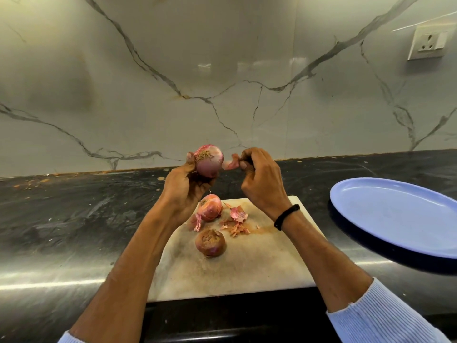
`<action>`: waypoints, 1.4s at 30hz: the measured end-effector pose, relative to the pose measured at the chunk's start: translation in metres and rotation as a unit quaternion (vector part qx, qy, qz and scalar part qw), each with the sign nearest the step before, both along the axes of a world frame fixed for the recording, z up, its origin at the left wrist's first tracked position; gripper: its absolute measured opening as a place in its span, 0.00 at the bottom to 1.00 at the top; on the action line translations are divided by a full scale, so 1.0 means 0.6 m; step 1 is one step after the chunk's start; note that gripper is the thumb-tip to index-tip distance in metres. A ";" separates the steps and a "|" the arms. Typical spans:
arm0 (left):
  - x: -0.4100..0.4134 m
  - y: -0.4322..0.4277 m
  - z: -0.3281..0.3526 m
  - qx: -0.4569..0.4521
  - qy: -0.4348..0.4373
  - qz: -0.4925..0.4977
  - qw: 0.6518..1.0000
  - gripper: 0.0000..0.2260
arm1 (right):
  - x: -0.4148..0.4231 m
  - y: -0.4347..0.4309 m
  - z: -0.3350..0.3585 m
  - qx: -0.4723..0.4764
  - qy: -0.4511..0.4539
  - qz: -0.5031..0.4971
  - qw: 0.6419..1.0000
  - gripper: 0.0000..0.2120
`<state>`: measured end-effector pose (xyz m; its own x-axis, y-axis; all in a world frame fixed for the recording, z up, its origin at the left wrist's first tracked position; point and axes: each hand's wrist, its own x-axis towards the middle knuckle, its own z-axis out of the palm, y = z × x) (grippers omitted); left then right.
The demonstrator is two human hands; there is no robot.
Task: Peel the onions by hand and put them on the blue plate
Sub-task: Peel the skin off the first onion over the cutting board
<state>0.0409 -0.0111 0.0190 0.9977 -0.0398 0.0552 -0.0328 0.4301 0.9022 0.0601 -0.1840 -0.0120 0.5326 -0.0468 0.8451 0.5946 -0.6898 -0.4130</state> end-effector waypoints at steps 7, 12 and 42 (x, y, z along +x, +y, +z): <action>-0.003 -0.008 -0.001 0.034 -0.002 -0.019 0.999 0.20 | -0.015 0.001 0.009 0.025 0.043 0.101 0.994 0.21; -0.002 -0.006 -0.002 0.075 -0.025 -0.022 0.997 0.21 | -0.015 0.004 0.009 -0.018 0.092 0.137 0.986 0.36; 0.031 0.001 -0.038 0.379 -0.251 0.204 0.867 0.09 | -0.014 0.013 0.004 0.018 0.170 0.139 0.975 0.38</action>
<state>0.0594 -0.0104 -0.0035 0.7946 0.0960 0.5995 -0.5138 -0.4196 0.7483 0.0519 -0.1764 -0.0094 0.7783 0.1137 0.6175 0.5812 -0.5024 -0.6402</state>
